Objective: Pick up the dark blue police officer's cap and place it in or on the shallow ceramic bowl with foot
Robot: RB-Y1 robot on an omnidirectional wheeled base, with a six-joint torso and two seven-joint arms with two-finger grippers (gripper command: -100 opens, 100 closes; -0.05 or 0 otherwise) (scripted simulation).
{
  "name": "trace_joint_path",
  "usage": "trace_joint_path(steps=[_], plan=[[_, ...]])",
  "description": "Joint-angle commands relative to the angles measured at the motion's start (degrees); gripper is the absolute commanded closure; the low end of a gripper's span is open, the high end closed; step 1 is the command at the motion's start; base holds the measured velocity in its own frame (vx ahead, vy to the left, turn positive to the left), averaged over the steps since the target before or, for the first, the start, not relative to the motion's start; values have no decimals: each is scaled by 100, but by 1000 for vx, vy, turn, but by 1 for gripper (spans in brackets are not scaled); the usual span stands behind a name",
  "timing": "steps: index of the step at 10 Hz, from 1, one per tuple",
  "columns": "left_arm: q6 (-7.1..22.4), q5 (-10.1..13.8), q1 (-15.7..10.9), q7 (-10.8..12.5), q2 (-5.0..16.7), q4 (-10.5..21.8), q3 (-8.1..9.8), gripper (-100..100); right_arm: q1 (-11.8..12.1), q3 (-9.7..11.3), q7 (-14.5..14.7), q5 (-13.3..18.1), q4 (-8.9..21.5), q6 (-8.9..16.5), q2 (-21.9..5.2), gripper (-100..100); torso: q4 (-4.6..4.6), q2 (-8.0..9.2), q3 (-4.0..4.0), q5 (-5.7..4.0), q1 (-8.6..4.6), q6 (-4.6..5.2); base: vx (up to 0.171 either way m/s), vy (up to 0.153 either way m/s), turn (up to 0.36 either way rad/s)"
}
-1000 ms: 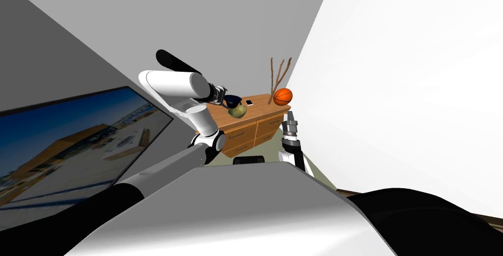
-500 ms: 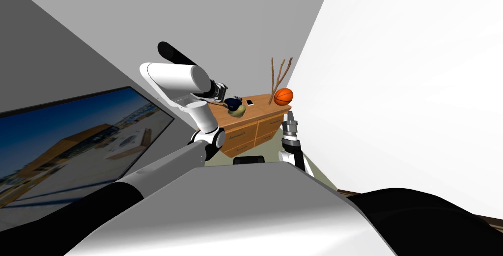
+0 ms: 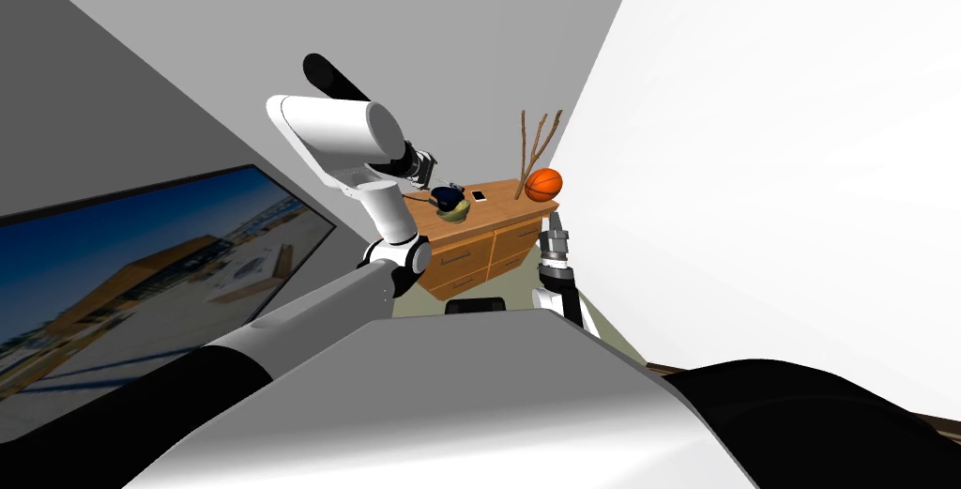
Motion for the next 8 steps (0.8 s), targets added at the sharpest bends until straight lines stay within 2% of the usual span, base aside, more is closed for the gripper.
trace_joint_path(steps=[1, 2, 3, 8], plan=[[3, 2, -164, 33, 22, 192, 24, -100, 0, 0, 0, 0, 0, 0, 0, 0, 0, 0, 0, 0, 0, 0, -1, 19, 7], [9, 13, -108, 10, 26, 119, 31, -100, 0, 0, 0, 0, 0, 0, 0, 0, 0, 0, 0, 0, 0, 0, 0, 9, 0], [10, 15, -118, 12, 28, 133, 34, 0, 0, 0, 0, 0, 0, 0, 0, 0, -1, 0, 0, 0, -3, 0, 0, 0, 0], [10, 14, -117, 12, 28, 131, 34, 0, 0, 0, 0, 0, 0, 0, 0, 0, 0, 0, 0, -1, -7, 0, 0, 0, 0]])
